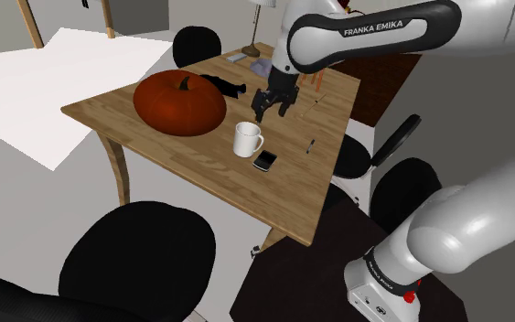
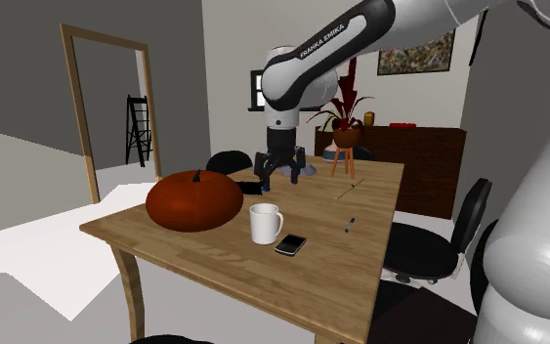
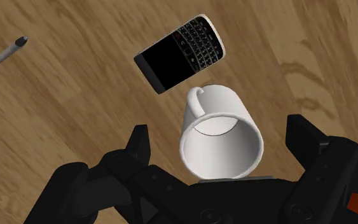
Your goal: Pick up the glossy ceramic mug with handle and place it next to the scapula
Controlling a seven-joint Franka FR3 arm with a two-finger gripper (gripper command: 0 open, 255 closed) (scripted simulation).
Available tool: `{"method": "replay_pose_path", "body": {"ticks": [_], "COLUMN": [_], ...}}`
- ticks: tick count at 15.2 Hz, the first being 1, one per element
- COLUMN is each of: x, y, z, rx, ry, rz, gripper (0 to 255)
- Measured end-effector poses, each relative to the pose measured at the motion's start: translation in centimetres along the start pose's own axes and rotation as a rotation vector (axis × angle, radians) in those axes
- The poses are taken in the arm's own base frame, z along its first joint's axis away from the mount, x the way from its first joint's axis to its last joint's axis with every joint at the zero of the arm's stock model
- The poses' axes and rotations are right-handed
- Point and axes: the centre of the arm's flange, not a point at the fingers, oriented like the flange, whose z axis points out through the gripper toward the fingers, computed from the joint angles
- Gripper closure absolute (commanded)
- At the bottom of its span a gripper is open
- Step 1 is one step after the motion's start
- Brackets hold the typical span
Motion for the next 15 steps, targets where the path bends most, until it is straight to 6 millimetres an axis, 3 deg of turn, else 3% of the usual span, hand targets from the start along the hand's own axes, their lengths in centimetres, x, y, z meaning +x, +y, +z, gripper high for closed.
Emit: {"method": "replay_pose_path", "body": {"ticks": [8,15], "x": [6.1,6.6], "y": [-5.2,-5.8], "z": [7.1,11.0], "rx": [-0.021,-0.023], "ry": [-0.02,-0.021], "rz": [-0.026,-0.029], "gripper": [0,0]}}
